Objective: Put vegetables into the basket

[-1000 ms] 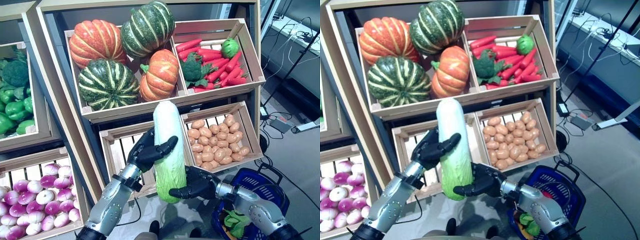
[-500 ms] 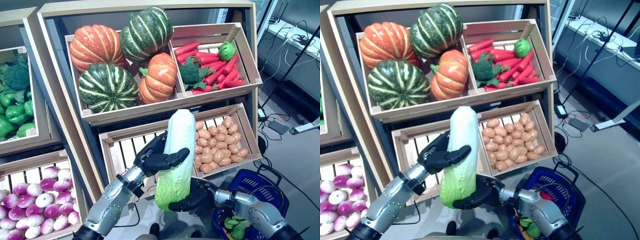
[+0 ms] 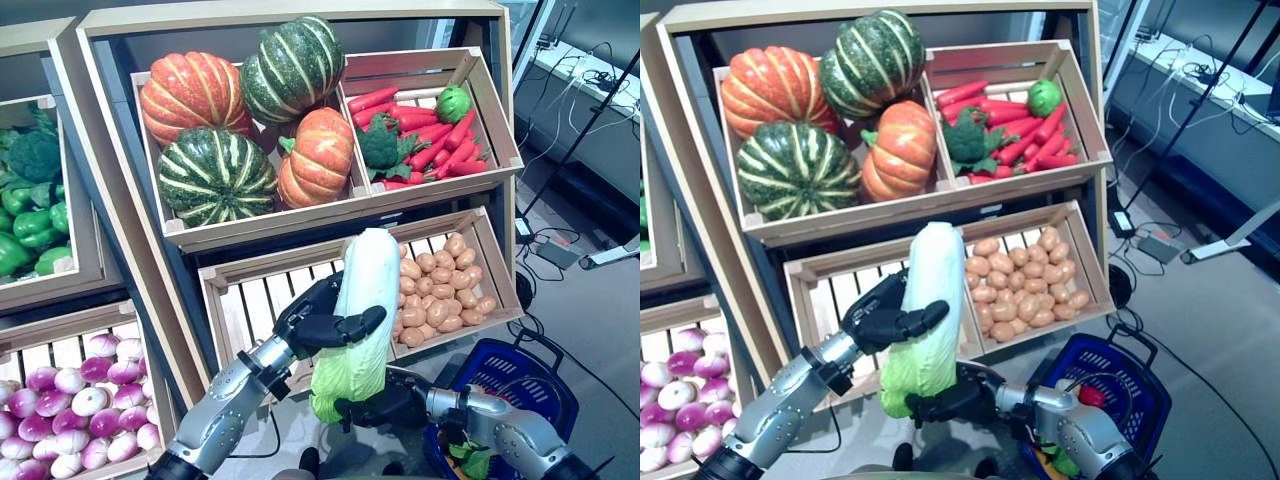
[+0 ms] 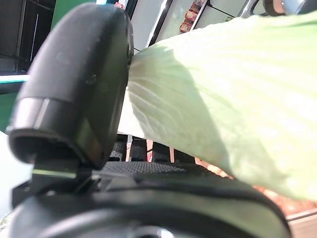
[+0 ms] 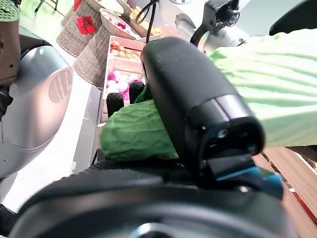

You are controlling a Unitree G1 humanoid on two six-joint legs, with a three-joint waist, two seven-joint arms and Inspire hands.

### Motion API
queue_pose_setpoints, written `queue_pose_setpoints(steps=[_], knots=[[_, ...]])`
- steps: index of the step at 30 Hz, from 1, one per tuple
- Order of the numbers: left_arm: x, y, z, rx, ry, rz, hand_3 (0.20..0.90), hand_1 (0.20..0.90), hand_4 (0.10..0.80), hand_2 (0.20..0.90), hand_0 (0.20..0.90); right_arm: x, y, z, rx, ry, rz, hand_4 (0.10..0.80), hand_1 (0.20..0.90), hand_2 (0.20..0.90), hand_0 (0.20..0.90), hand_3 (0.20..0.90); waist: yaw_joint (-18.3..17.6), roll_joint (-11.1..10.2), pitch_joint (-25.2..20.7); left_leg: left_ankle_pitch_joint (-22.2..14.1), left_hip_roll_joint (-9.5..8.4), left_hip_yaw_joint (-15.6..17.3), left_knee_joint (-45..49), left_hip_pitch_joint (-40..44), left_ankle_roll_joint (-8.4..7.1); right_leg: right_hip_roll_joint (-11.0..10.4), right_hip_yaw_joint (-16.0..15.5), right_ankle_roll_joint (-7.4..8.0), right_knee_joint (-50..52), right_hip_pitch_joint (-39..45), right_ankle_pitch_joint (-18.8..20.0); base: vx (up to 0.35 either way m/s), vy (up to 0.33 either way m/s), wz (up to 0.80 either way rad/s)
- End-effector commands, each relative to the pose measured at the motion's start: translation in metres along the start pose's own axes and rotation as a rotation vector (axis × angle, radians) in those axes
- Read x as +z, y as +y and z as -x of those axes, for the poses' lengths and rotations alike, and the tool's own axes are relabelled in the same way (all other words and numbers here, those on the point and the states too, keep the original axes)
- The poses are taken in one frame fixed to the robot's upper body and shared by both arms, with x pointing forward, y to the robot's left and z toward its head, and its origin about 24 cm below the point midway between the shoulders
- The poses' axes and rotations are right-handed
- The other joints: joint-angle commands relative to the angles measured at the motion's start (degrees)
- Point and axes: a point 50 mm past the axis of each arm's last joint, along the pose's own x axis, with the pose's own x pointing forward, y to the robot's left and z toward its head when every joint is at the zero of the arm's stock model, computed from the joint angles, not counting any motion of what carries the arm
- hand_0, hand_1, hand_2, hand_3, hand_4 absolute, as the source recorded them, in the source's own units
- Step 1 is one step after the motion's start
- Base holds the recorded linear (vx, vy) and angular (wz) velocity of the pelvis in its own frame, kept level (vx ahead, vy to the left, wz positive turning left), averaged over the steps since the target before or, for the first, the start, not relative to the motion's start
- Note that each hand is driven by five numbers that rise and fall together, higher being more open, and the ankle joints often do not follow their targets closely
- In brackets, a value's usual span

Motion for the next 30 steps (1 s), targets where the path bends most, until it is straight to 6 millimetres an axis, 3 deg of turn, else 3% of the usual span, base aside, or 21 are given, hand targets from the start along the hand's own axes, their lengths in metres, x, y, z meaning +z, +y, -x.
queue_pose_setpoints(steps=[1, 2, 3, 4, 19, 30], knots=[[0.044, -0.027, -0.028, -0.233, -0.204, -0.056, 0.3, 0.3, 0.4, 0.3, 0.3, 0.029, 0.009, -0.005, 0.072, -0.124, 0.083, 0.4, 0.3, 0.3, 0.3, 0.3, -0.1, -1.7, -3.2, -4.2, 0.45, 0.2, 0.1, 1.6, -1.49, -4.9, 1.1, 3.83, 0.4, 0.2, 2.1, 0.0, 0.0, 0.0], [0.043, -0.027, -0.028, -0.235, -0.201, -0.058, 0.486, 0.486, 0.524, 0.486, 0.486, 0.029, 0.009, -0.005, 0.072, -0.13, 0.078, 0.4, 0.3, 0.3, 0.3, 0.3, -0.2, -1.7, -3.2, -4.3, 0.45, 0.2, 0.1, 1.6, -1.46, -4.9, 1.1, 3.83, 0.4, 0.2, 2.1, 0.0, 0.0, 0.0], [0.043, -0.027, -0.028, -0.238, -0.199, -0.059, 0.742, 0.742, 0.695, 0.742, 0.742, 0.029, 0.009, -0.005, 0.073, -0.134, 0.076, 0.4, 0.3, 0.3, 0.3, 0.3, -0.2, -1.6, -3.2, -4.3, 0.44, 0.2, 0.1, 1.6, -1.43, -4.9, 1.2, 3.82, 0.4, 0.2, 2.1, 0.0, 0.0, 0.0], [0.043, -0.027, -0.028, -0.239, -0.196, -0.061, 0.9, 0.9, 0.8, 0.9, 0.9, 0.03, 0.009, -0.005, 0.072, -0.138, 0.073, 0.4, 0.3, 0.3, 0.3, 0.3, -0.2, -1.6, -3.2, -4.3, 0.44, 0.2, 0.1, 1.6, -1.43, -4.9, 1.2, 3.81, 0.4, 0.2, 2.1, 0.0, 0.0, 0.0], [0.045, -0.023, -0.025, -0.223, -0.19, -0.073, 0.9, 0.9, 0.8, 0.9, 0.9, 0.036, 0.003, -0.001, -0.004, -0.276, -0.015, 0.4, 0.3, 0.3, 0.3, 0.3, -0.9, -1.2, -3.1, -4.3, 0.67, 0.3, 0.1, 1.7, -1.59, -4.8, 1.5, 3.8, 0.2, 0.3, 2.2, -0.004, -0.001, 0.0], [0.051, -0.019, -0.022, -0.199, -0.205, -0.063, 0.9, 0.9, 0.8, 0.9, 0.9, 0.07, -0.002, 0.017, -0.05, -0.596, -0.049, 0.4, 0.3, 0.3, 0.3, 0.3, -1.7, -1.0, -3.0, -4.4, 0.82, 0.7, 0.1, 1.6, -1.47, -4.5, 2.2, 3.7, 0.2, 0.0, 2.2, -0.013, -0.003, 0.0]])
